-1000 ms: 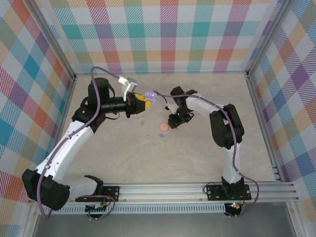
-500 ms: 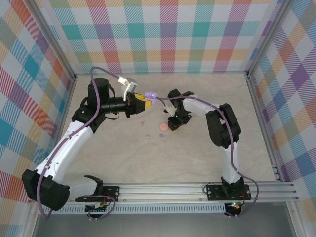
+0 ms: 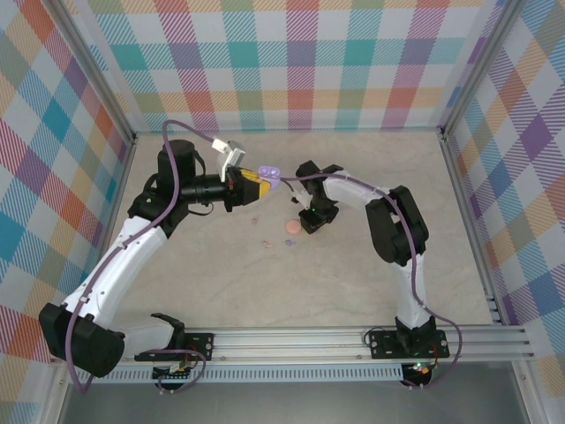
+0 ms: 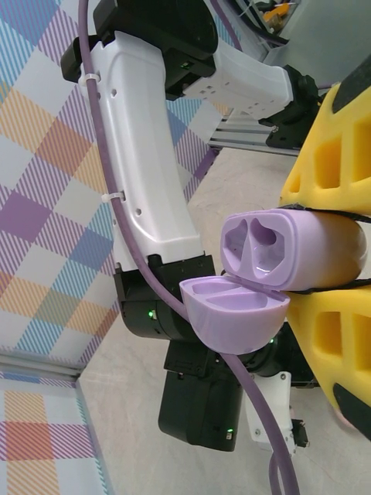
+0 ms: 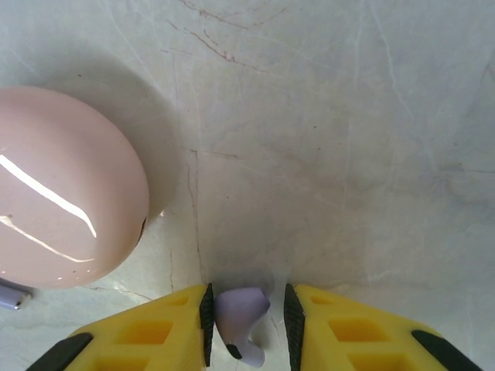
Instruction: Insert the wireless bluetooth earbuds into the charging case
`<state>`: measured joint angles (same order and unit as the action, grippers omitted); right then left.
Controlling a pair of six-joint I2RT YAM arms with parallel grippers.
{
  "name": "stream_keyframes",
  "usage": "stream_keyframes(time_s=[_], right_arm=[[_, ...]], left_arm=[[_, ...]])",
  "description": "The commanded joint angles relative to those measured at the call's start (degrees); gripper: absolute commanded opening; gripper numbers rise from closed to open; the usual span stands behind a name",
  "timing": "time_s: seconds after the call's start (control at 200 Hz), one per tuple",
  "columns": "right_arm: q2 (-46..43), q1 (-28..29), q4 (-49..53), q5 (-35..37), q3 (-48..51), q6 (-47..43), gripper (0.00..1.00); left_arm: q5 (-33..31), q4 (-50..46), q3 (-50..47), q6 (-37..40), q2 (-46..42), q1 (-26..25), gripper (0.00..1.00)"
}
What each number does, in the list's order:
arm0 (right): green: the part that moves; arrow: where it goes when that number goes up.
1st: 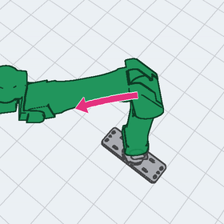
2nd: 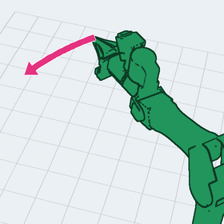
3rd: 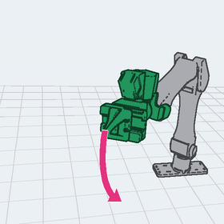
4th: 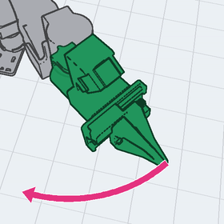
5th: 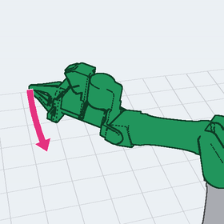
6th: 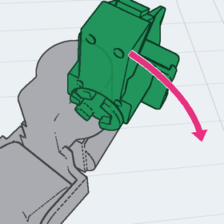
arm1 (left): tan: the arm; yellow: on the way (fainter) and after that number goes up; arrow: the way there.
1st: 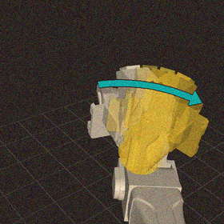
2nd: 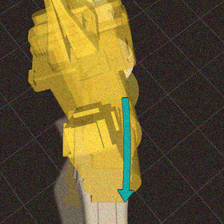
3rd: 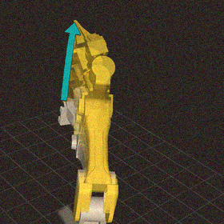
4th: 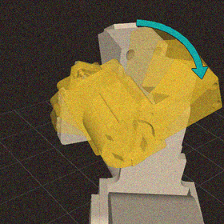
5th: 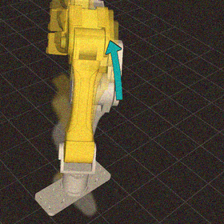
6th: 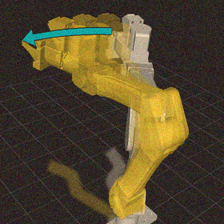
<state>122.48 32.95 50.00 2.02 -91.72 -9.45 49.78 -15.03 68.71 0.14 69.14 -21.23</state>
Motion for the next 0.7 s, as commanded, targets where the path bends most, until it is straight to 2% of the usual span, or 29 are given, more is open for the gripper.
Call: stream_keyframes(time_s=[0.0,0.25,0.465,0.695], right_arm=[[1.36,0.73,-0.37,1.61,0.81,0.79,0.29],[-0.25,0.26,-2.26,2.89,2.25,3.32,0.23],[-4.03,-2.85,-5.33,-3.36,4.2,8.03,0.23],[-9.42,-8.02,-10.17,-13.1,8.55,12.57,0.23]], left_arm=[[-0.2,-0.38,0.37,0.92,-1.61,0.14,0.15],[-0.45,-0.43,0.12,0.94,-1.75,0.14,0.15],[-3.81,-2.39,-0.89,1.75,-1.57,0.18,0.15],[-11.3,-2.43,-2.93,1.64,0.11,0.14,0.15]])
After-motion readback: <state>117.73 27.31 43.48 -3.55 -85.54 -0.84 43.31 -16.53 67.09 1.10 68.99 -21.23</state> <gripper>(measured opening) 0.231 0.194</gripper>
